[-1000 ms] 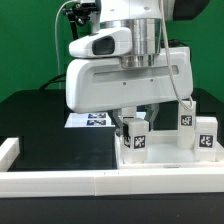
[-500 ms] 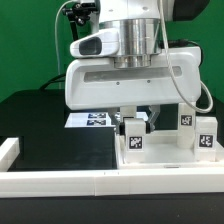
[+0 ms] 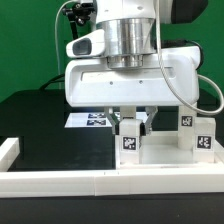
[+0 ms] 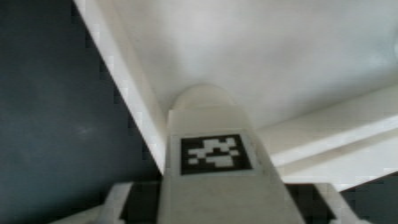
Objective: Assemble square table
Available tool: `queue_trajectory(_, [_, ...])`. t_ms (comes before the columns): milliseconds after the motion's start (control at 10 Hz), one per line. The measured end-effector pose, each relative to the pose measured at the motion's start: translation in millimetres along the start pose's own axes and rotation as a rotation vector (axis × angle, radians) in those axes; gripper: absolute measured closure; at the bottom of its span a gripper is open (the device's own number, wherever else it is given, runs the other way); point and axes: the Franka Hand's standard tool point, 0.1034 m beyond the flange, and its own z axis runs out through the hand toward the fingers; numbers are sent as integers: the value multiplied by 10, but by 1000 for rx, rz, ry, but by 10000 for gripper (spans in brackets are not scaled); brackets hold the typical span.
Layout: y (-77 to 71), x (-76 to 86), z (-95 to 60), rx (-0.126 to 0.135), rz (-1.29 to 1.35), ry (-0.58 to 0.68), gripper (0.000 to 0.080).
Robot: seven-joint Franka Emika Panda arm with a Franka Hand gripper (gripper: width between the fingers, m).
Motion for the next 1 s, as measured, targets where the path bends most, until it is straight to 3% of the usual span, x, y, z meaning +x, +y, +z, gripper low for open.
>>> queue_trajectory(300, [29, 1, -1, -9, 84, 0, 499])
queue_trajectory(400, [21, -3, 2, -6, 121, -1, 383])
queue_trajectory(500, [21, -3, 2, -6, 115, -1, 383])
queue_trajectory(600, [21, -3, 2, -6, 115, -1, 248])
queue_trajectory(700, [21, -4, 2, -6, 115, -1, 170])
queue_trajectory(1000, [21, -3, 2, -6, 115, -1, 151])
